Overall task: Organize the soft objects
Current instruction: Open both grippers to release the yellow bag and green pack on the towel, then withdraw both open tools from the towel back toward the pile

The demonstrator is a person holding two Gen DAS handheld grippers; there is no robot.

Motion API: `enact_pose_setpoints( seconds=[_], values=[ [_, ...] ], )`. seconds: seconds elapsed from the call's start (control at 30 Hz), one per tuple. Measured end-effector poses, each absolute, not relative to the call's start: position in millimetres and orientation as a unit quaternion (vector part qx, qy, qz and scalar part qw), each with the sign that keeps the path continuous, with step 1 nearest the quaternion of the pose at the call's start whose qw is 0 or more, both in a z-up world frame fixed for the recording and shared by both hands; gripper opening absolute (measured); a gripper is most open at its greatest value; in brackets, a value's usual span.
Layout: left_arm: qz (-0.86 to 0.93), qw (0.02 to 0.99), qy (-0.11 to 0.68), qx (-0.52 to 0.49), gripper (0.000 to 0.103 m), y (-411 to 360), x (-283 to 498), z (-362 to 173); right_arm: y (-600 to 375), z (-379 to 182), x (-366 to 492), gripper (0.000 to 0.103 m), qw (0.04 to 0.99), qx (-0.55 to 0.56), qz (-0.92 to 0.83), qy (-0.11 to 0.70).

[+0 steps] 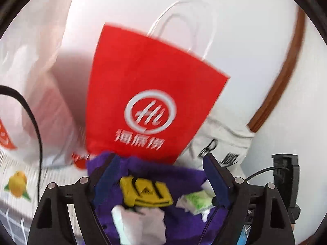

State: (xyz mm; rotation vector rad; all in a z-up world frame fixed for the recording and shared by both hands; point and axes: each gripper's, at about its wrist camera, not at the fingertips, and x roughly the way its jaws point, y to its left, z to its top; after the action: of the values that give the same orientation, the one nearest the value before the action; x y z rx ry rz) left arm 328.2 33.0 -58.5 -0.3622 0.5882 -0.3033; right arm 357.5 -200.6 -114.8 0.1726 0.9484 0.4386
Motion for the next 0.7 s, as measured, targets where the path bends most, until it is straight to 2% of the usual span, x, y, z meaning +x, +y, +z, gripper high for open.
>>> enact_pose_setpoints(
  seconds=[0.13,0.23,0.33,0.47,0.53,0.57,0.7],
  values=[
    [-0.143,0.928,0.278,-0.203,0.083,37,325,-52,-204,-104,348,0.081,0.893,0.072,0.199,0.397],
    [-0.125,0.936,0.277,-0.178,0.083,34,324,-49,-203,-93,340,0.081,0.909,0.062,0.210,0.355],
    [-0.123,0.939,0.271,-0.173,0.082,33,321,-46,-199,-89,335,0.081,0.916,0.061,0.208,0.338],
    [-0.139,0.944,0.218,-0.206,0.083,39,308,-37,-191,-89,335,0.081,0.912,0.053,0.213,0.347],
    [-0.137,0.953,0.186,-0.197,0.089,40,300,-31,-188,-90,336,0.081,0.911,0.057,0.214,0.347],
    [-0.132,0.961,0.168,-0.177,0.097,38,295,-27,-188,-89,336,0.081,0.912,0.063,0.216,0.343],
    [-0.152,0.963,0.156,-0.160,0.099,33,289,-17,-193,-84,332,0.083,0.918,0.096,0.229,0.310]
  ],
)
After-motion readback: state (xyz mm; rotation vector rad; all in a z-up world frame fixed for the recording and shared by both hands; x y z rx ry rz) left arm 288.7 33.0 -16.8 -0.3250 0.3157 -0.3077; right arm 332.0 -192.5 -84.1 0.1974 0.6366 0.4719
